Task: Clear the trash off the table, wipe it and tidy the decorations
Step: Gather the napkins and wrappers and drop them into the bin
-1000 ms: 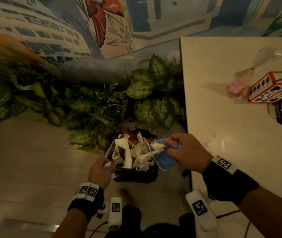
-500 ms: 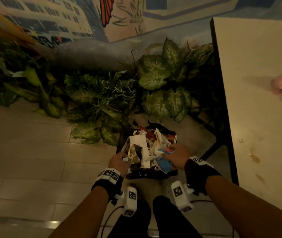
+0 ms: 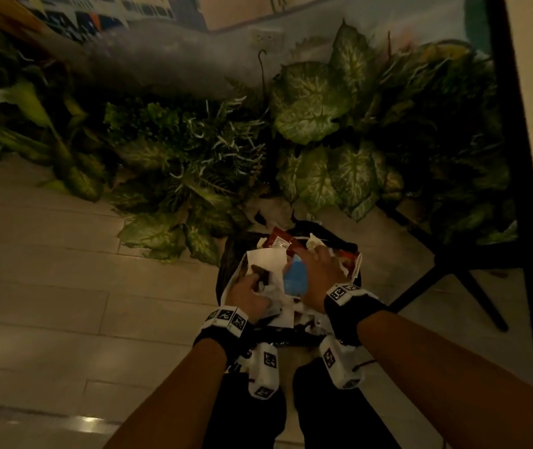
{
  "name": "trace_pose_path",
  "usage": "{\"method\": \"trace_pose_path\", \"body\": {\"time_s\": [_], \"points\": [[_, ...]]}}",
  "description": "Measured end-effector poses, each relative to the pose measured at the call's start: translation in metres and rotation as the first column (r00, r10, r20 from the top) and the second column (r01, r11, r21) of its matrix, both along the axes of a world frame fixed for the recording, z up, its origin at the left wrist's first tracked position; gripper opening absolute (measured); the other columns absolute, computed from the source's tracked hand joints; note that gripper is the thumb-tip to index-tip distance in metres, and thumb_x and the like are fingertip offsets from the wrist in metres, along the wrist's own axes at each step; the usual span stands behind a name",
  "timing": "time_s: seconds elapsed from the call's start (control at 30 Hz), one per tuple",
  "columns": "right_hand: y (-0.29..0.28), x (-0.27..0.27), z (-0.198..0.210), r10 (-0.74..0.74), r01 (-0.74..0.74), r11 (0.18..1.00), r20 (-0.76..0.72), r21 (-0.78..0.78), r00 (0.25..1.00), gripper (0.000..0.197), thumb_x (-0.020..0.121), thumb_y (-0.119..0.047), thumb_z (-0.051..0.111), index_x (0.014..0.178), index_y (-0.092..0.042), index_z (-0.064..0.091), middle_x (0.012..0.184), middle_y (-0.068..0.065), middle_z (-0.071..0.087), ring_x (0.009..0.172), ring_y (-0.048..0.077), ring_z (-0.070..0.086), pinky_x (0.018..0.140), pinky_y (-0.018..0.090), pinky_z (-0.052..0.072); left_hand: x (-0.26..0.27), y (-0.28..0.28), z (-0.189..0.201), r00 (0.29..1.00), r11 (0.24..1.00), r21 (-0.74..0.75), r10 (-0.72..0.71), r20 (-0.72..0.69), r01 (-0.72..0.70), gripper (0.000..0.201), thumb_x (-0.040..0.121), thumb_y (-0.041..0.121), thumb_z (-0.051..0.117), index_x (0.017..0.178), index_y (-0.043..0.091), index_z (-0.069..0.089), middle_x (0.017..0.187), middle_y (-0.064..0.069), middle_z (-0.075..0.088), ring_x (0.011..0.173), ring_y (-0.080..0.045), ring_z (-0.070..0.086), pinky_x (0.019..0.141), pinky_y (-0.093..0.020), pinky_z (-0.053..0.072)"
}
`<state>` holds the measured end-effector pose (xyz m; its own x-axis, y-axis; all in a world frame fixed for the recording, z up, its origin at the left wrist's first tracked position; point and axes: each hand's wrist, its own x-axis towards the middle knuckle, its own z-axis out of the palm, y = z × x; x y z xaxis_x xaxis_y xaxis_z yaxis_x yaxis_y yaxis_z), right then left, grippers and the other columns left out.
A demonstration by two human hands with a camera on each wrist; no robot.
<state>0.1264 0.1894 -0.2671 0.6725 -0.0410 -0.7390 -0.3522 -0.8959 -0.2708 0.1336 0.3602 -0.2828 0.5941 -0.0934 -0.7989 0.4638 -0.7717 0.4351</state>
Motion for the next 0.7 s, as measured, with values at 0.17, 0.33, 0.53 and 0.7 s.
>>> {"method": "trace_pose_path", "body": {"time_s": [0.17,0.33,0.53,0.7], "points": [[-0.003,-0.006,-0.016,0.034,-0.036,0.999,-0.118,-0.009,0.992,0.098,0.084,-0.022,0.067,0.149,-0.033,-0.005,0.159,0.003,-0.014,0.147,0.032,0.002,0.116,0.046,0.015,-0.008,0.003,-0.008,0.997,0.996,-0.053,-0.068,-0.047,0.065,0.062,0.085,0.035,0.062,0.141,0.021,0.039,0.142,-0.010,0.045,0.125,-0.028,0.047,0.105,-0.031,0.038],[-0.012,-0.001,-0.005,-0.048,0.052,0.997,-0.068,0.057,0.997,0.098,0.083,-0.028,0.067,0.150,-0.031,-0.004,0.160,0.003,-0.009,0.147,0.031,0.000,0.118,0.044,0.011,-0.007,0.005,0.004,0.993,0.993,-0.032,-0.116,-0.014,0.115,0.067,0.083,0.023,0.065,0.143,0.023,0.035,0.139,-0.011,0.047,0.120,-0.031,0.051,0.099,-0.034,0.045],[-0.028,-0.006,0.050,-0.222,0.221,0.970,0.003,0.103,0.975,0.094,0.079,-0.032,0.068,0.150,-0.033,0.006,0.157,0.007,0.009,0.143,0.035,0.016,0.114,0.043,0.026,-0.011,0.004,0.057,0.975,0.978,0.062,-0.204,0.090,0.199,0.064,0.087,0.022,0.059,0.145,0.024,0.032,0.138,-0.010,0.049,0.122,-0.030,0.051,0.098,-0.029,0.042],[-0.030,-0.035,0.122,-0.342,0.315,0.921,0.086,0.228,0.936,0.053,0.082,-0.035,0.060,0.132,-0.022,0.047,0.132,0.002,0.046,0.125,0.028,0.047,0.099,0.034,0.043,-0.015,0.008,0.113,0.964,0.970,0.101,-0.234,0.122,0.223,0.033,0.090,0.017,0.054,0.123,0.014,0.055,0.123,-0.013,0.060,0.112,-0.031,0.056,0.084,-0.023,0.040]]}}
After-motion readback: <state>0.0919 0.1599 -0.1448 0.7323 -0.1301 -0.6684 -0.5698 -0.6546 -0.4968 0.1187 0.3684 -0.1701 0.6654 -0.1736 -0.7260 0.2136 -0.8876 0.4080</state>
